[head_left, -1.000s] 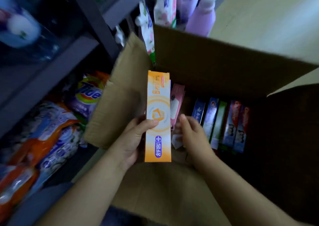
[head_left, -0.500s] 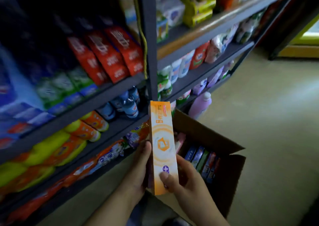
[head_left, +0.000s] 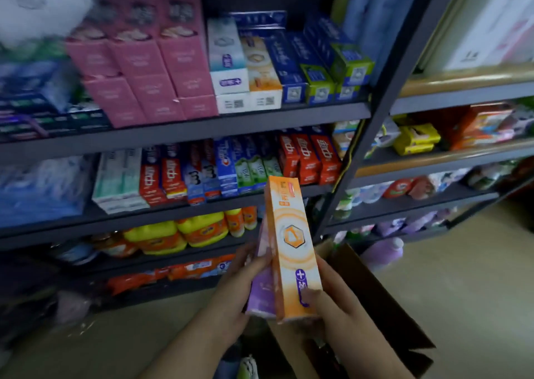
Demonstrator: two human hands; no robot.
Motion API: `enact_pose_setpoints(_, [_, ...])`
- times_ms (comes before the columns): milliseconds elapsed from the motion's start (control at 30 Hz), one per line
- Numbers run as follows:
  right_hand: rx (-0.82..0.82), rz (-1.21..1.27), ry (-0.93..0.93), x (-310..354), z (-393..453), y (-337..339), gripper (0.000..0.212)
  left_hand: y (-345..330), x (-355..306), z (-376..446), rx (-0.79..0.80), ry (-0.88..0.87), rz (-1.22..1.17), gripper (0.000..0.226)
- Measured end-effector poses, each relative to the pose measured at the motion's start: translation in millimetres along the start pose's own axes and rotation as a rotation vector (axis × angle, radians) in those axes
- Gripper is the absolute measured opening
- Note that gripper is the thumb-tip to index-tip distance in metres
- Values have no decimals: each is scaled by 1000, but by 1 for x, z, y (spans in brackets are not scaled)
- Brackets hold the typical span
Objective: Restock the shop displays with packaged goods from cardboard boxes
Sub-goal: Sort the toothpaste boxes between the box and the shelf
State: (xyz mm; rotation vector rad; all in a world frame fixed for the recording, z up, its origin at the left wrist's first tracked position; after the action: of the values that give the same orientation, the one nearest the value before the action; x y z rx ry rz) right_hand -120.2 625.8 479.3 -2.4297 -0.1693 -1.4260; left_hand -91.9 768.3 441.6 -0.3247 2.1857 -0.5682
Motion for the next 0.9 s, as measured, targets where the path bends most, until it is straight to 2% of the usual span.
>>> enact_pose_setpoints(167, [111, 15, 68, 33, -6, -26, 40, 1, -25, -36, 56, -107, -30, 52])
enact_pose_setpoints(200, [143, 11, 89, 39, -7, -30, 49, 3, -29, -42, 46, -127, -43, 54])
enact_pose_setpoints(300, [216, -35, 122, 53, -9, -37, 98, 9, -42, -59, 42, -195, -59, 64])
enact_pose_setpoints(433, [200, -36, 189, 76, -10, -38, 108, 12, -66, -81, 38, -299, -91, 66])
enact_pose_setpoints(500, [161, -58, 242, 94, -11, -34, 101, 6, -81, -92, 33, -348, -74, 59])
enact_pose_setpoints(633, [108, -57, 381, 146, -8, -26, 52, -9, -112, -99, 114, -480, 67, 48])
enact_pose_setpoints(700, [68, -65, 428, 171, 7, -18, 33, -10, -126, -91, 95, -492, 21, 47])
enact_pose_setpoints(767, [25, -74, 445, 194, 31, -11, 30, -14, -139, -84, 49, -431, -52, 50])
enact_pose_setpoints(900, [-17, -80, 432, 228, 86, -6, 19, -20, -155, -73, 63, -446, 9, 26])
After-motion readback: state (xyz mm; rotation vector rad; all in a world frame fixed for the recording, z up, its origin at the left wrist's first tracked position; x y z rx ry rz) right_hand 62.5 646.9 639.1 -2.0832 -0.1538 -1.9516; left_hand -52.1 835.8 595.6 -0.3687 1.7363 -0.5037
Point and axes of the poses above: each hand's wrist, its own z-axis towards the middle knuckle, its own y-axis out of the back of the hand, x = y × z, the point moved 7 cm from there along z, towards the middle knuckle, and after that the axes turned 11 degrees about x, right-handed, at the moved point
